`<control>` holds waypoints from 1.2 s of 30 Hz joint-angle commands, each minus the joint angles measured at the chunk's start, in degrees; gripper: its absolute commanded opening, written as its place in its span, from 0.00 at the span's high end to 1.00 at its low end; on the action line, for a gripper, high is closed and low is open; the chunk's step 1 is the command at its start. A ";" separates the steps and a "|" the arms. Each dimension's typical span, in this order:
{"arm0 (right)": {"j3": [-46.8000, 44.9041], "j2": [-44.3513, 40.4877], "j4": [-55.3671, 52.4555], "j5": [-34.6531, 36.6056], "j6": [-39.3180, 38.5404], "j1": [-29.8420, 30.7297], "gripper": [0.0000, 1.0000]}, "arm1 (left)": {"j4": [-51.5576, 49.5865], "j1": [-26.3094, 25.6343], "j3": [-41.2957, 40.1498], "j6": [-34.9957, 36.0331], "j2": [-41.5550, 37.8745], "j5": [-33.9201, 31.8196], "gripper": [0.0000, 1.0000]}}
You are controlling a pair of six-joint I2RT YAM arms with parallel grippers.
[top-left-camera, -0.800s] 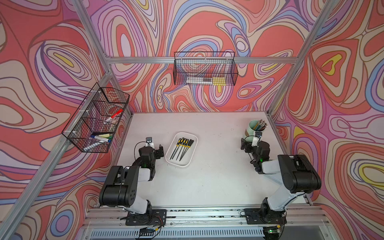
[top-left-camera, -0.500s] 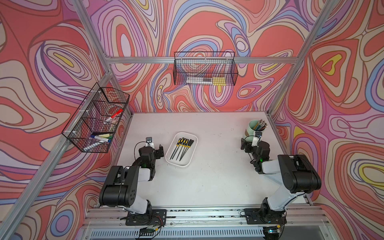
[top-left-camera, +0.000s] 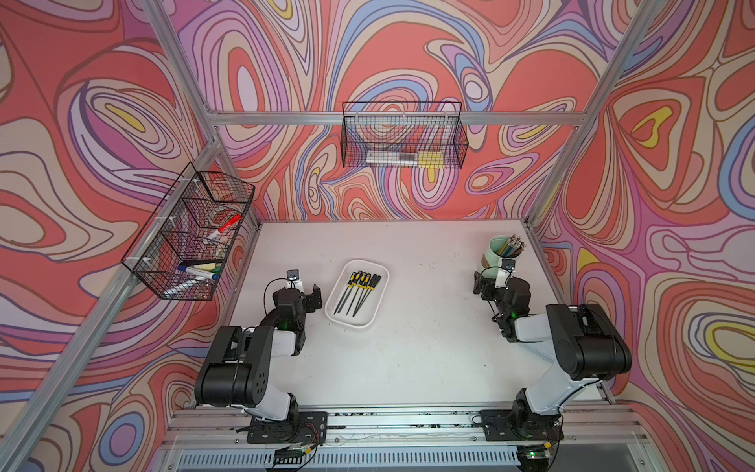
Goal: Take the file tool out of the storage box
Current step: Pick up the file tool from the storage box.
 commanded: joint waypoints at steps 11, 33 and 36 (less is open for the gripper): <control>4.81 -8.68 -12.56 2.23 -1.30 1.37 0.02 | -16.32 -3.37 3.93 0.90 -17.14 -6.28 0.01; 21.73 -20.76 -47.32 2.18 4.63 11.69 0.02 | -57.15 -16.21 35.02 -7.84 -7.65 5.13 0.05; 22.46 -22.09 -50.73 0.51 5.30 11.91 0.02 | -60.52 -16.93 38.65 -6.26 -4.38 6.08 0.07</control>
